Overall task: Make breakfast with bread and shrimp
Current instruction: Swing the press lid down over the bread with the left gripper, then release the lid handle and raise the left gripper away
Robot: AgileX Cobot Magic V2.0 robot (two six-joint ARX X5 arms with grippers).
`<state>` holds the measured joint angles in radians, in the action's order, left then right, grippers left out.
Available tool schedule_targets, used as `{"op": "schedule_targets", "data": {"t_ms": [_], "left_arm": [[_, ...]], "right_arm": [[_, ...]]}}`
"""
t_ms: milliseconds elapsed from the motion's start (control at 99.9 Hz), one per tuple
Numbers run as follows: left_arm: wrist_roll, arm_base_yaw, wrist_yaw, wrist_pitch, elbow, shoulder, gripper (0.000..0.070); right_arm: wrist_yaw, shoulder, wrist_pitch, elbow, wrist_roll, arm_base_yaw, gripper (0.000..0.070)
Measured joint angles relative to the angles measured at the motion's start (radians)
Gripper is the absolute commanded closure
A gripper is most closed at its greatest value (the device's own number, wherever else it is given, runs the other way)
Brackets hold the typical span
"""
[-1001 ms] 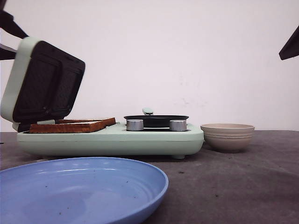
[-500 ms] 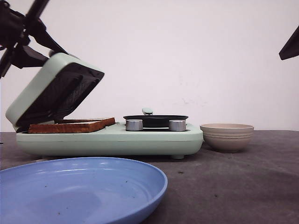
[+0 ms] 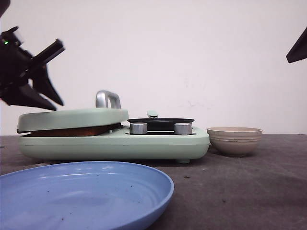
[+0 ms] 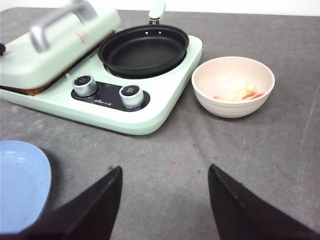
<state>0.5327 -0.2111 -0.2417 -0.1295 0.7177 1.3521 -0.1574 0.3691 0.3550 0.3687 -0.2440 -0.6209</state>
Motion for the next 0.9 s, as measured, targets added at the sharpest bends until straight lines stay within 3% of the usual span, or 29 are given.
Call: {"op": "schedule_targets", "data": {"t_ms": [390, 711, 901], "left_arm": [[-0.021, -0.006, 0.005, -0.002, 0.000, 0.009, 0.0696], [-0.027, -0.006, -0.098, -0.006, 0.021, -0.019, 0.0696], [-0.100, -0.006, -0.098, -0.002, 0.021, -0.167, 0.0696]], "right_arm": [[0.000, -0.001, 0.000, 0.000, 0.000, 0.000, 0.0372], [0.000, -0.001, -0.001, 0.000, 0.000, 0.000, 0.0372], [0.000, -0.001, 0.000, 0.000, 0.000, 0.000, 0.0372]]}}
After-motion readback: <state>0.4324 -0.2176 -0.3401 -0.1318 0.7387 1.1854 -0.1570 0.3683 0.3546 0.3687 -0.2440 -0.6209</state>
